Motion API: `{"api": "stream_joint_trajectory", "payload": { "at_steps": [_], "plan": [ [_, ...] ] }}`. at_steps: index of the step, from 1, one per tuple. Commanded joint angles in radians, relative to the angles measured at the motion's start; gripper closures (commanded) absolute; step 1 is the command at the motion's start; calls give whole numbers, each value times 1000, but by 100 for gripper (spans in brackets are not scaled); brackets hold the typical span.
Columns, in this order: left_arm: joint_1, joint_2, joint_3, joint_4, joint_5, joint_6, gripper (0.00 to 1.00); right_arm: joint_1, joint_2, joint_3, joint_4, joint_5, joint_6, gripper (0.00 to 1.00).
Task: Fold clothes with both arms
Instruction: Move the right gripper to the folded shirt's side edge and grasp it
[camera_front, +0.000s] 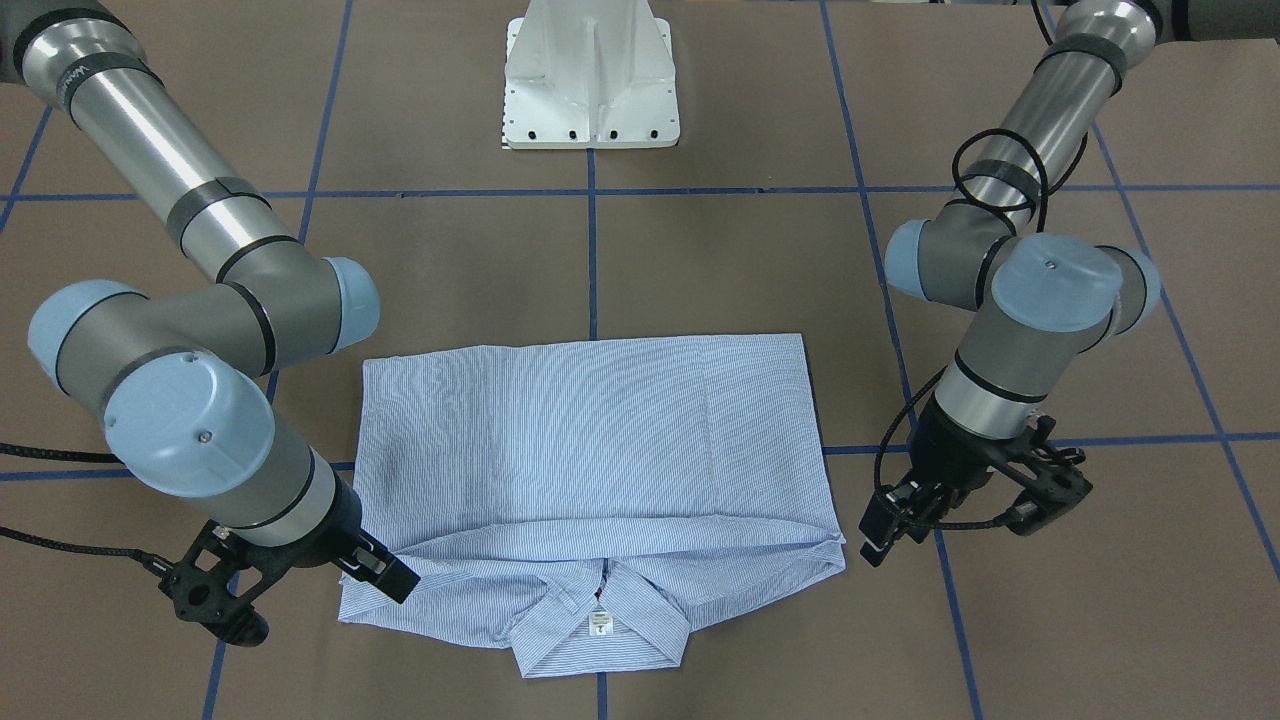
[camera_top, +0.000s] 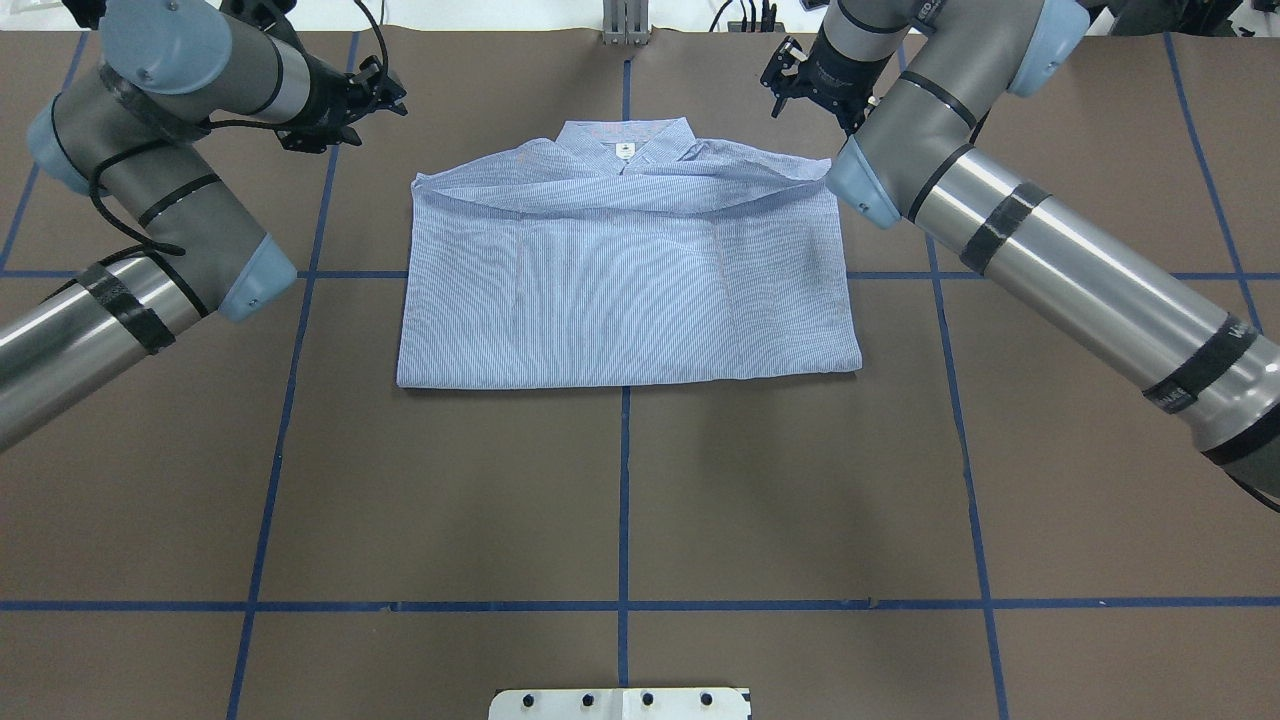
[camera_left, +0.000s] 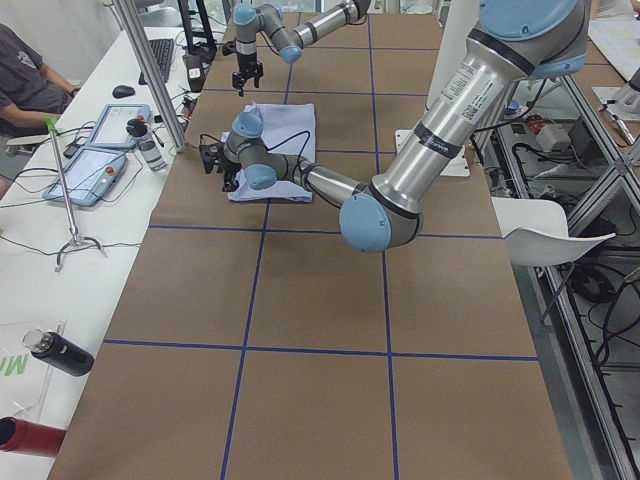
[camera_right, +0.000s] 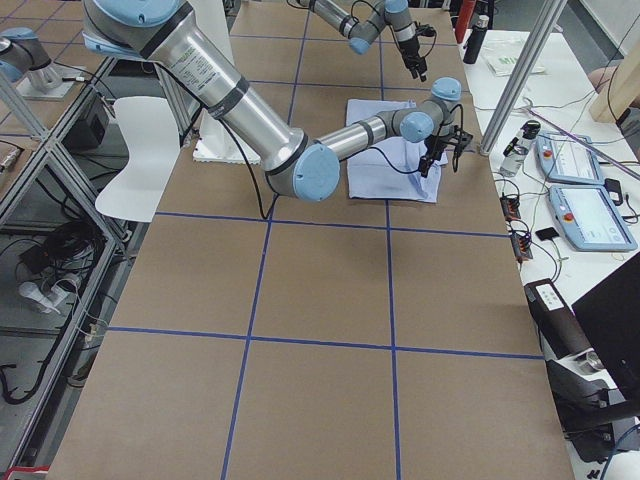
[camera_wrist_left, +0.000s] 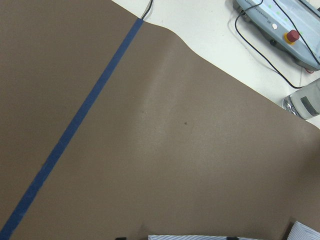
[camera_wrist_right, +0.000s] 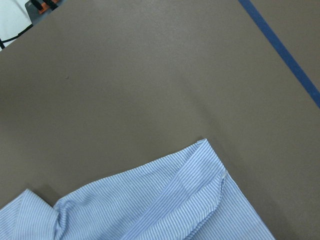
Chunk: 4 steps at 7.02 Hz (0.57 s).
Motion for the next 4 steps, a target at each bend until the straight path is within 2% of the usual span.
{"api": "stream_joint_trajectory", "payload": {
  "at_steps": [1,2,4],
  "plan": [
    [-14,9,-33,5,-36,2,27,-73,-226,306,2,-27,98,0],
    [-14,9,-33,5,-36,2,27,-147,-306,403,2,-113,163,0],
    [-14,40,-65,5,-36,2,27,-195,-451,550,11,-147,244,0]
  ]
}}
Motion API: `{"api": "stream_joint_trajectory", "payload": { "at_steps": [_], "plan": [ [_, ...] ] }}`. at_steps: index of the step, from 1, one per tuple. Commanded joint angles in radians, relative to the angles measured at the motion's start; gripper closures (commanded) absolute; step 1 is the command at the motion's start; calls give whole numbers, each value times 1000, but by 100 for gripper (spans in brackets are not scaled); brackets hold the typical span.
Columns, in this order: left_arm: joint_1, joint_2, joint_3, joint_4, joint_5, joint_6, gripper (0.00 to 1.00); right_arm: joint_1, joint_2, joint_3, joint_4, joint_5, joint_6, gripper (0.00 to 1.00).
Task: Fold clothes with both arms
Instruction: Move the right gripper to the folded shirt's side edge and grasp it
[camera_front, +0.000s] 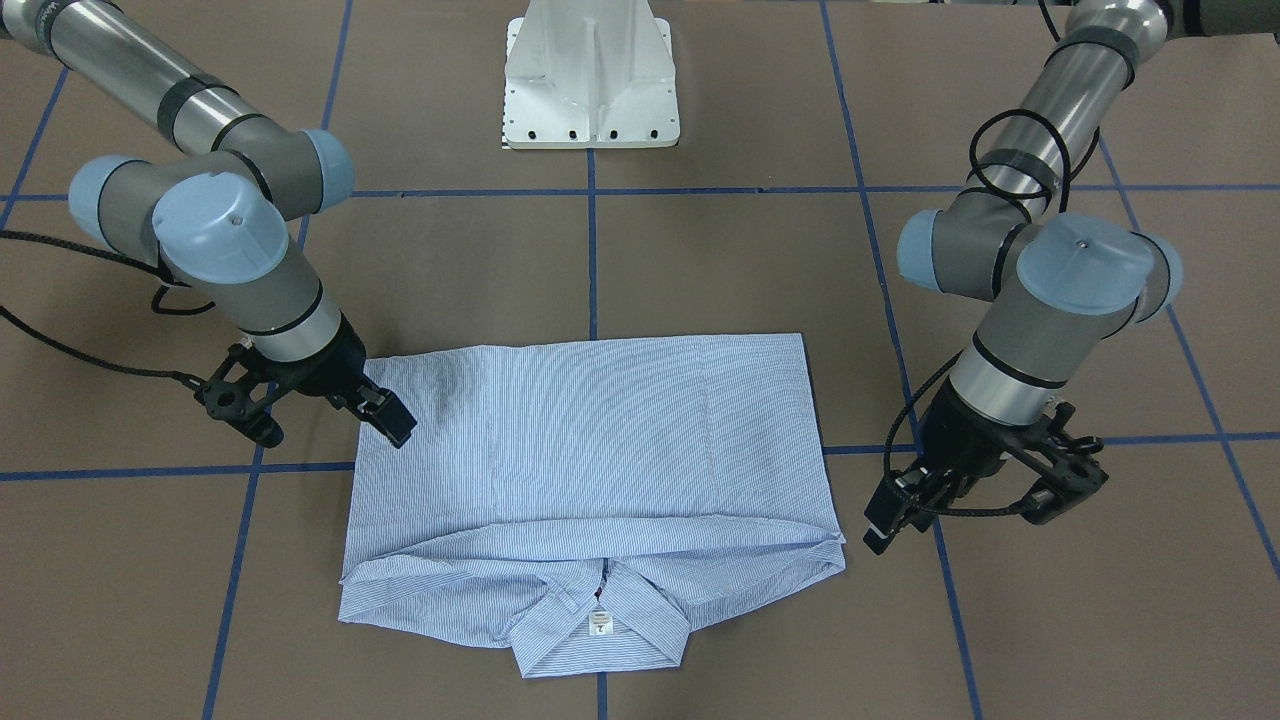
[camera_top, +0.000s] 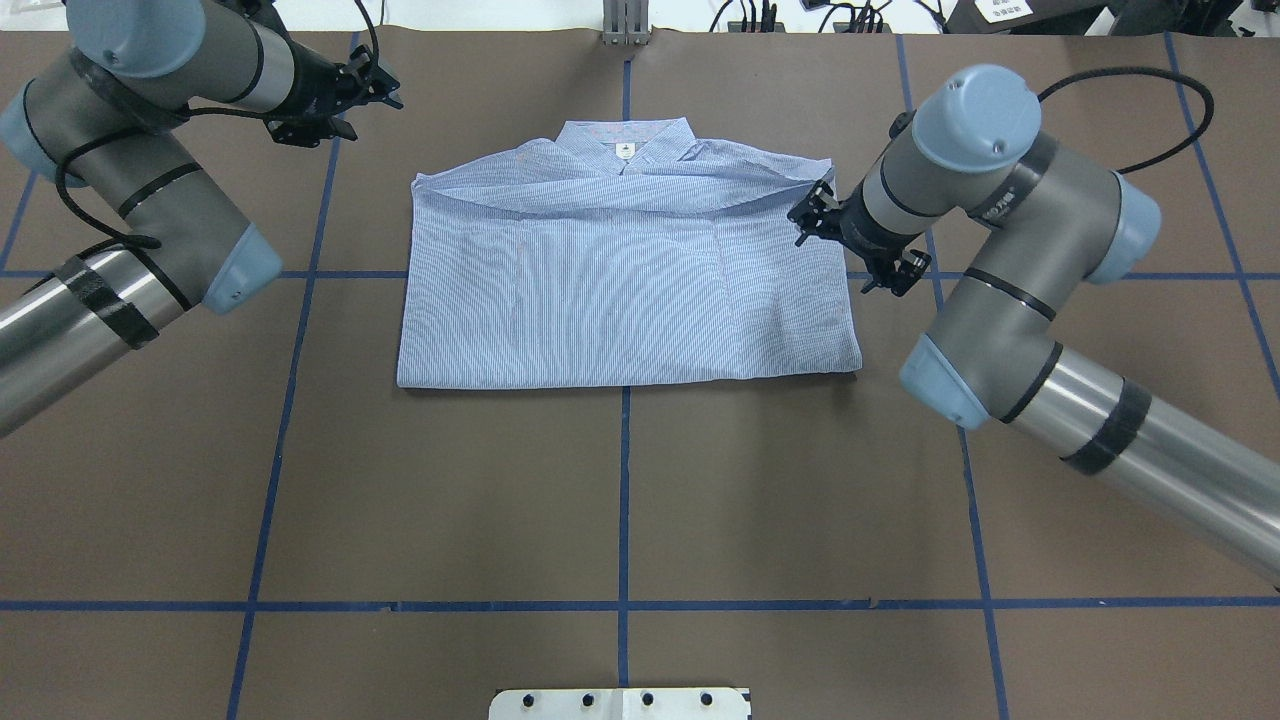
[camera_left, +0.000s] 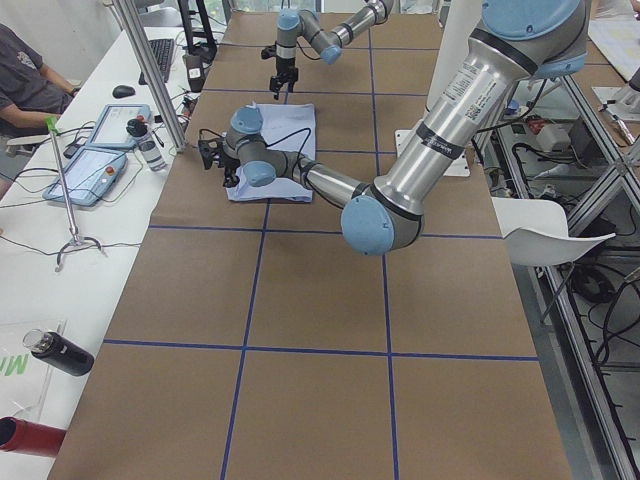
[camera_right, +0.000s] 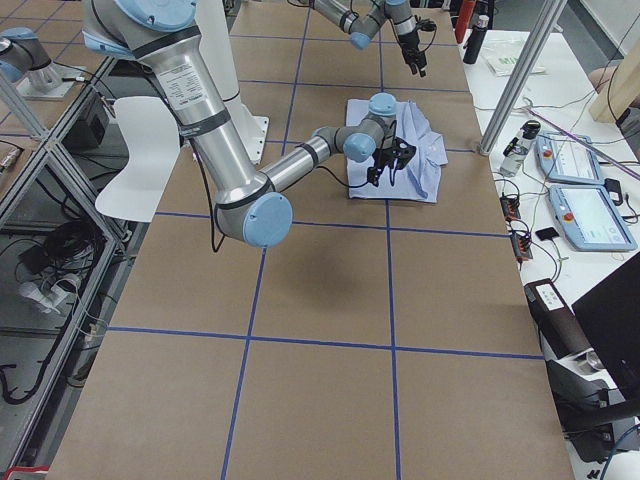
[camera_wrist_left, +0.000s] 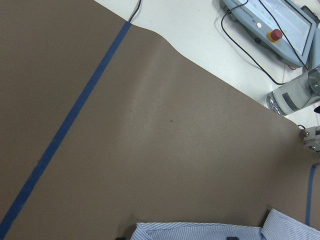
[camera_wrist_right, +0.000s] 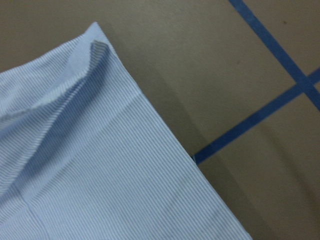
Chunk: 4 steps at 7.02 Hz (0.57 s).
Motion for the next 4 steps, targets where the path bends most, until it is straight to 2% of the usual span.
{"api": "stream_joint_trajectory", "payload": {
  "at_steps": [1,2,4],
  "plan": [
    [0,26,-26,0,1,0,27,-55,-131,86,95,-21,150,1],
    [0,28,-26,0,3,0,27,-96,-158,86,166,-73,221,1],
    [0,29,-40,2,6,-2,27,-143,-162,62,169,-127,247,4]
  ]
}}
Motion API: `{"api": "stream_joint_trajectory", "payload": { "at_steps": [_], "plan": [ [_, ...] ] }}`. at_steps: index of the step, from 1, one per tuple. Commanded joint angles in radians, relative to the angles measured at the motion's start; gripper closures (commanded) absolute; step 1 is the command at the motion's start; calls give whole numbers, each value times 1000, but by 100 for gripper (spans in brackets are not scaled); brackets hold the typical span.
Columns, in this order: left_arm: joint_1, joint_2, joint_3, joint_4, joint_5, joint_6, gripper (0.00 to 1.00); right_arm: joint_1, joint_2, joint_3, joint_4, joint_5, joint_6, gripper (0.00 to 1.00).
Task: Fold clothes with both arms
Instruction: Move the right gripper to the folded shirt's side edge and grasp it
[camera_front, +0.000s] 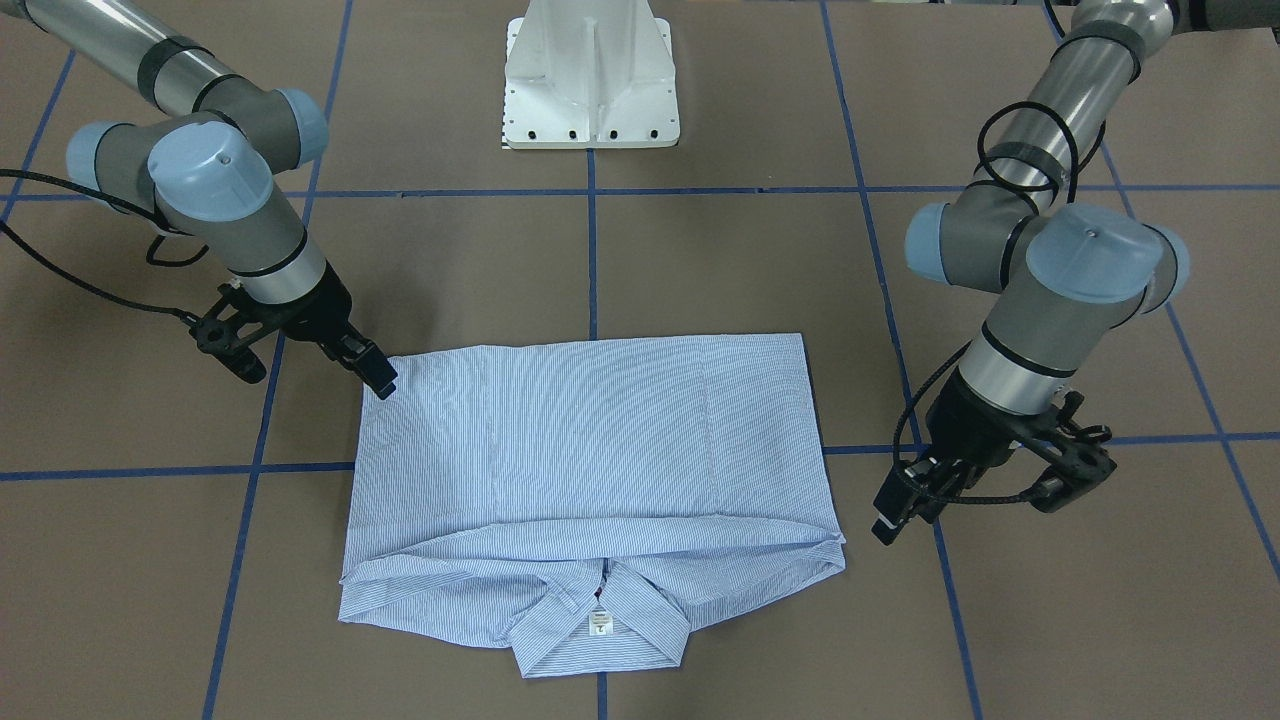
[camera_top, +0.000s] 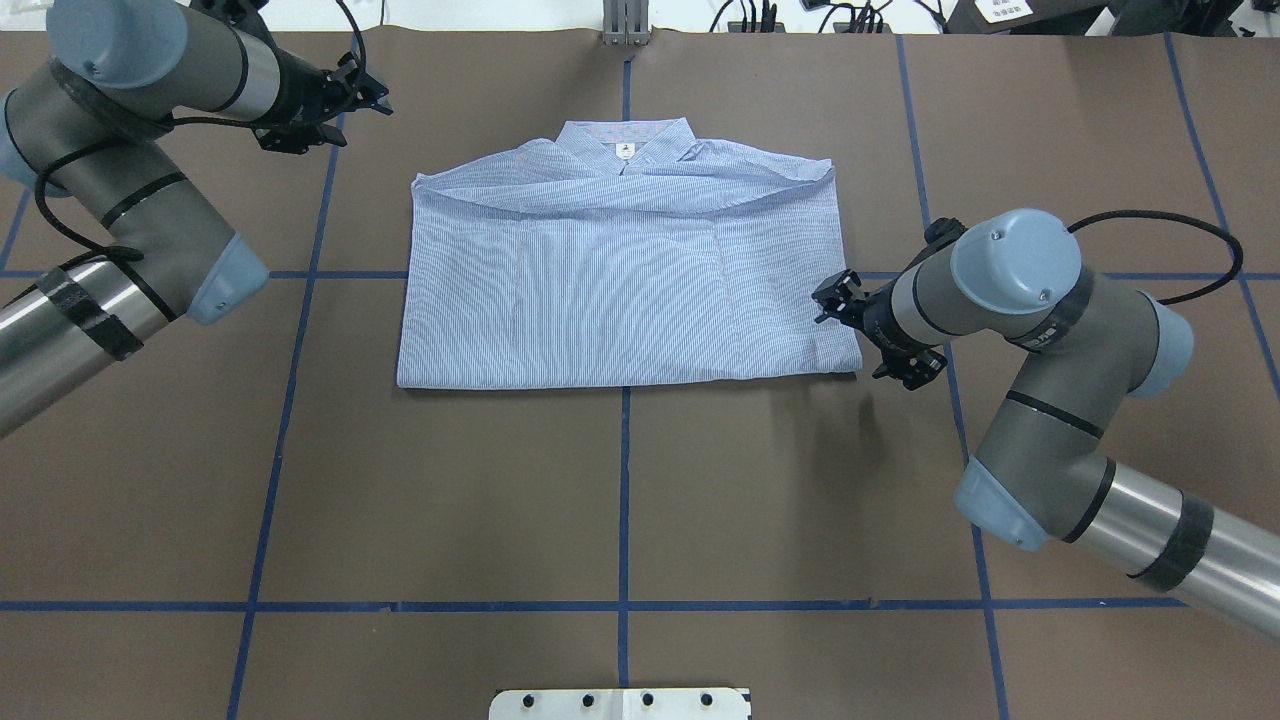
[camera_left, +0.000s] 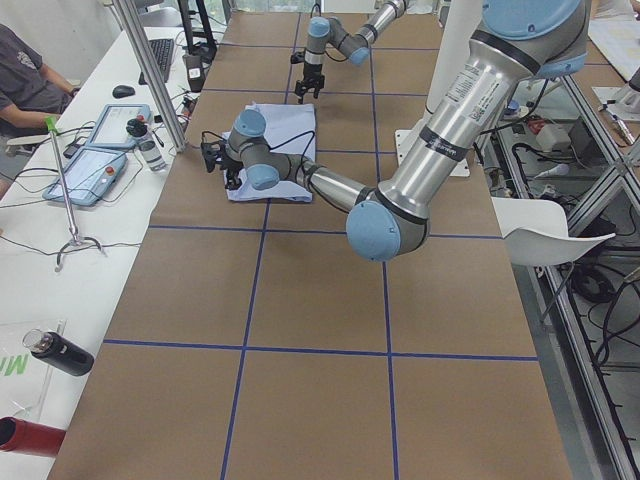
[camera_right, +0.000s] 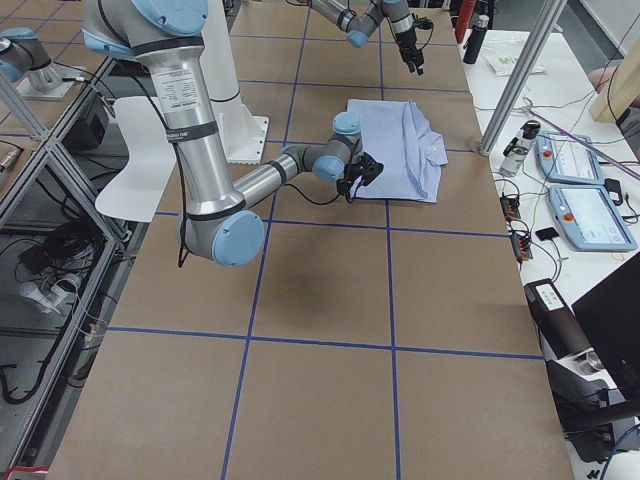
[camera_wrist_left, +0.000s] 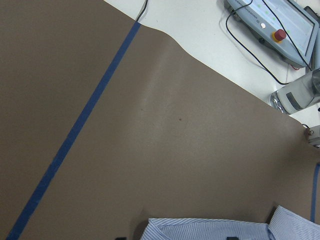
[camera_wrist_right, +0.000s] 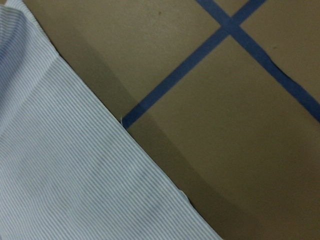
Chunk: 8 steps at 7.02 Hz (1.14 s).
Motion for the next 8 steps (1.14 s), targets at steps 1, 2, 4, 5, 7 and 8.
{"api": "stream_joint_trajectory", "payload": {
  "at_steps": [1,2,4,5,7,8],
  "plan": [
    [0,3,-9,1,2,-1,27,-23,-4,-17,11,-29,20,12],
    [0,18,-23,1,2,-1,27,-23,-4,-18,11,-29,20,28],
    [0,34,-35,1,2,1,27,-23,-3,-22,11,-29,20,84],
    [0,35,-35,1,2,1,27,-22,-3,-20,11,-24,17,100],
    [0,36,-35,1,3,1,27,-20,-3,-8,11,-15,15,100],
    [0,36,-35,1,3,1,28,-15,-3,14,9,6,15,100]
  ]
}}
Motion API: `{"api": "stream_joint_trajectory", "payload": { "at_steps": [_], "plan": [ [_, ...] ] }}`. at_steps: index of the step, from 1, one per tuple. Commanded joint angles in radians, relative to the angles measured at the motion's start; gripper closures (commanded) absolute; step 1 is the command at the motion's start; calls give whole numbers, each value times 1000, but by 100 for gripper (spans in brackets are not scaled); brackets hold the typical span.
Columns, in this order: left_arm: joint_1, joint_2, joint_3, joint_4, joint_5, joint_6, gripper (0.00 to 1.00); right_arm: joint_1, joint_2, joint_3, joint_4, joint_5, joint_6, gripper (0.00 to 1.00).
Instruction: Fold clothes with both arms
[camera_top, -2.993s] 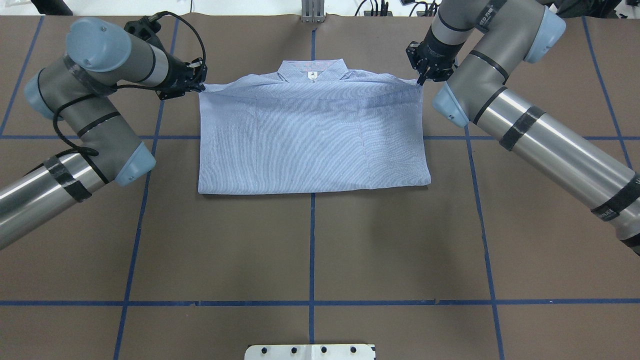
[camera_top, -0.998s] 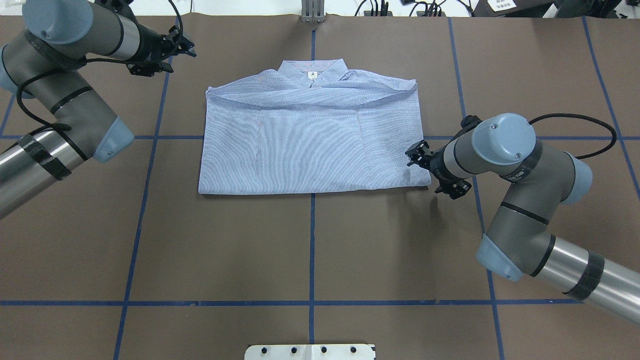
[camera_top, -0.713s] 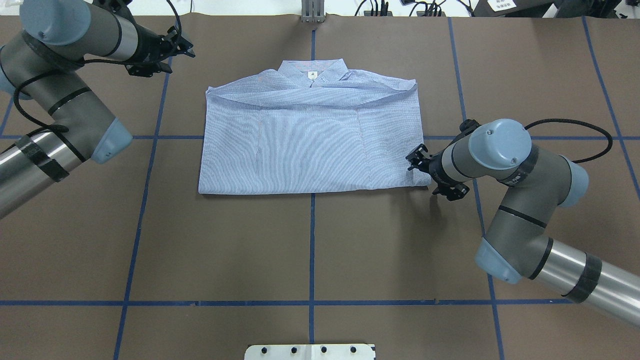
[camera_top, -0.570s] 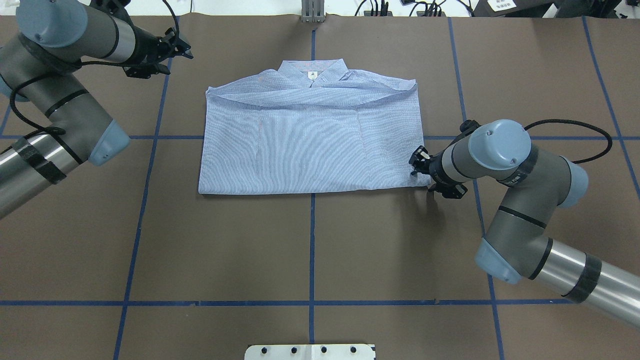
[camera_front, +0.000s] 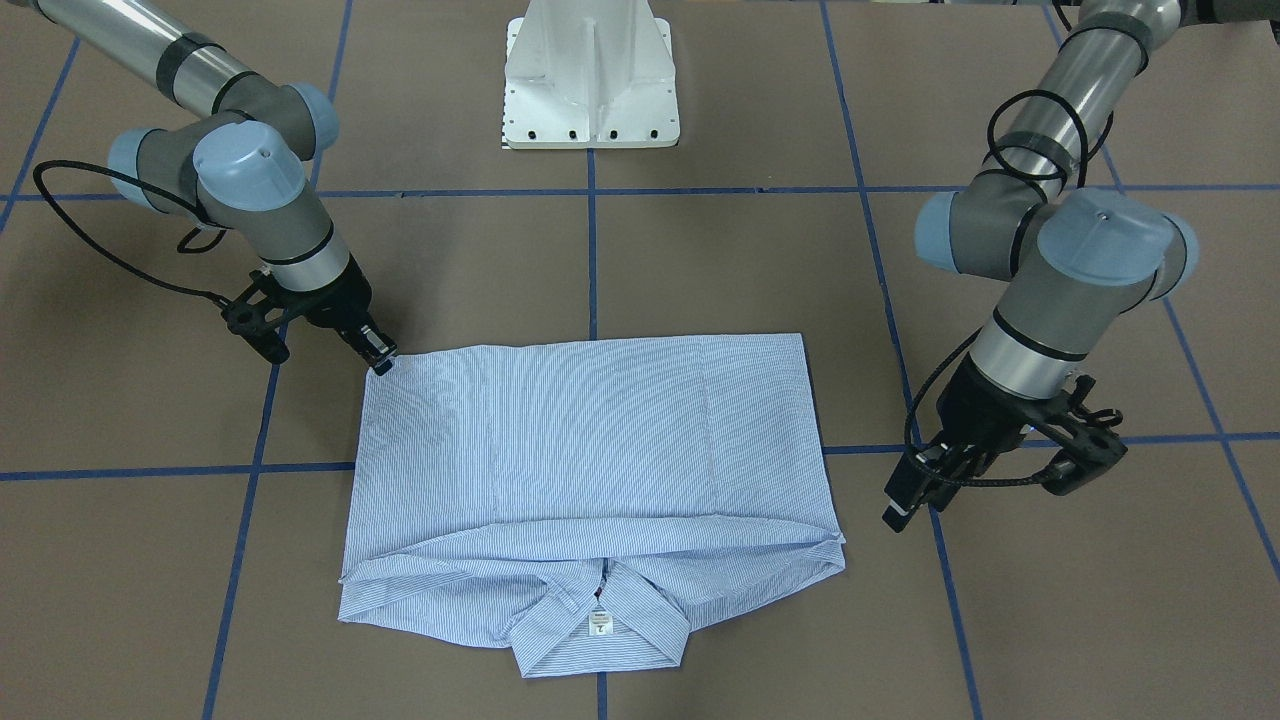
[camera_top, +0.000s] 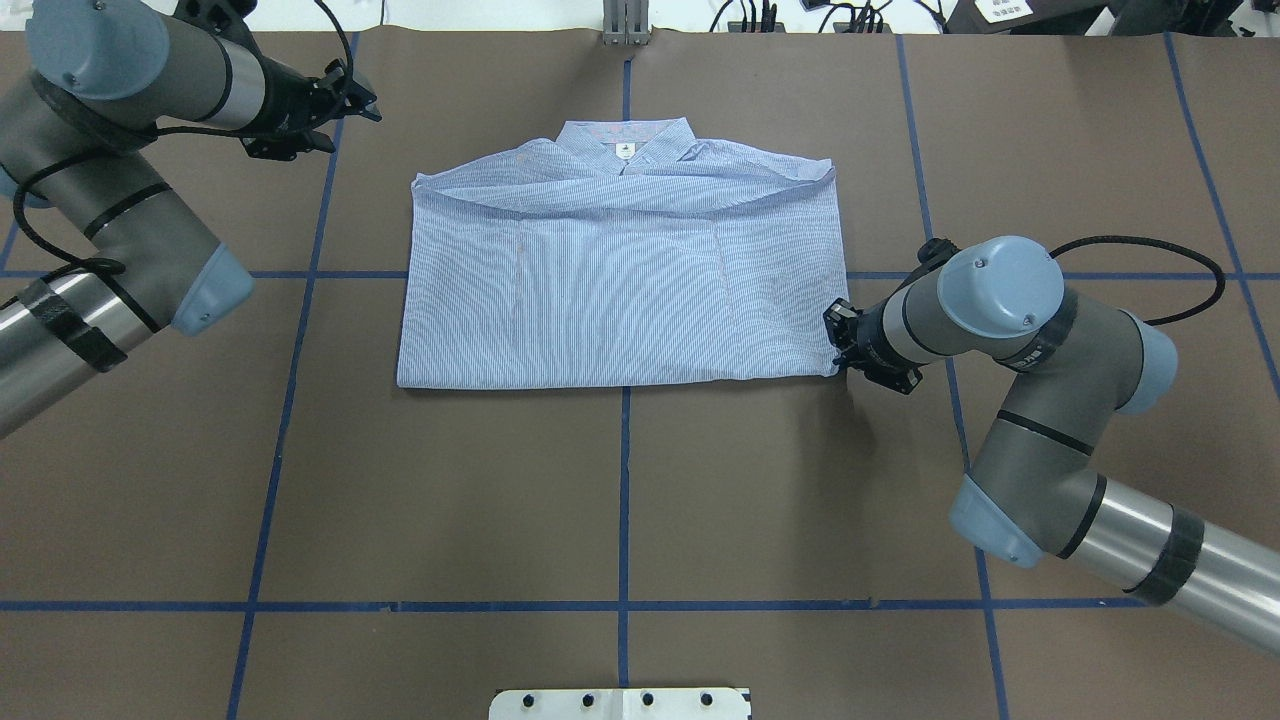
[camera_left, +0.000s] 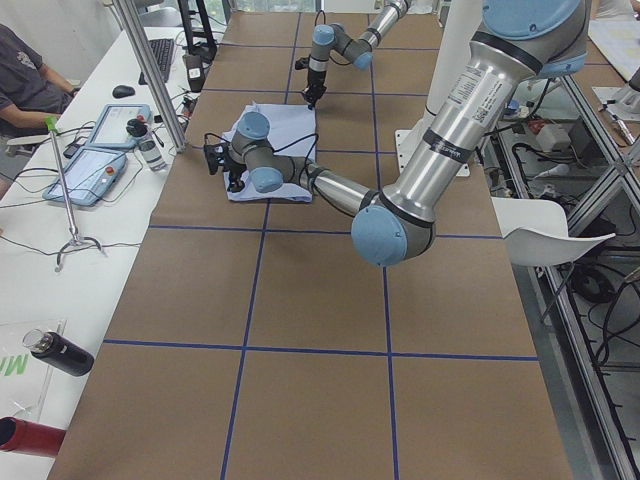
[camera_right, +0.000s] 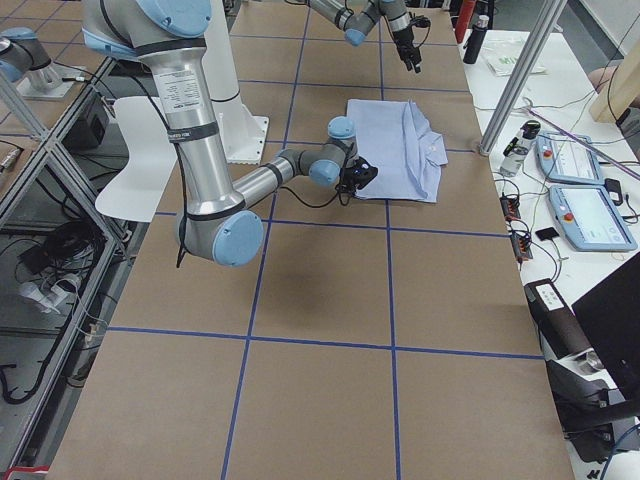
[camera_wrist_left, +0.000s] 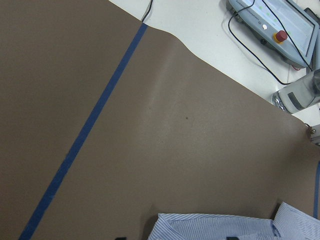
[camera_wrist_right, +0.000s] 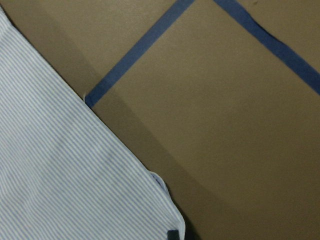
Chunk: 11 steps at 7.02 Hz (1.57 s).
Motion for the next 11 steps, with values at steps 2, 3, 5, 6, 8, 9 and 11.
{"api": "stream_joint_trajectory", "payload": {
  "at_steps": [2,3,5,6,8,9,11],
  "plan": [
    [-2,9,-24,0,-3,0,28,2,-139,220,-15,73,7,100],
    [-2,32,-56,0,-6,2,28,-42,-190,302,-21,111,13,100],
    [-2,33,-77,2,-14,0,28,-178,-274,459,-21,220,47,100],
    [-2,33,-116,27,-44,-11,28,-326,-267,462,-20,249,123,100],
    [8,68,-242,125,-76,-24,28,-436,-268,467,-18,249,155,1],
    [18,72,-286,142,-95,-55,27,-431,-267,472,-14,249,156,0],
    [125,155,-412,143,-95,-159,20,-275,-268,504,-15,277,153,0]
  ]
}}
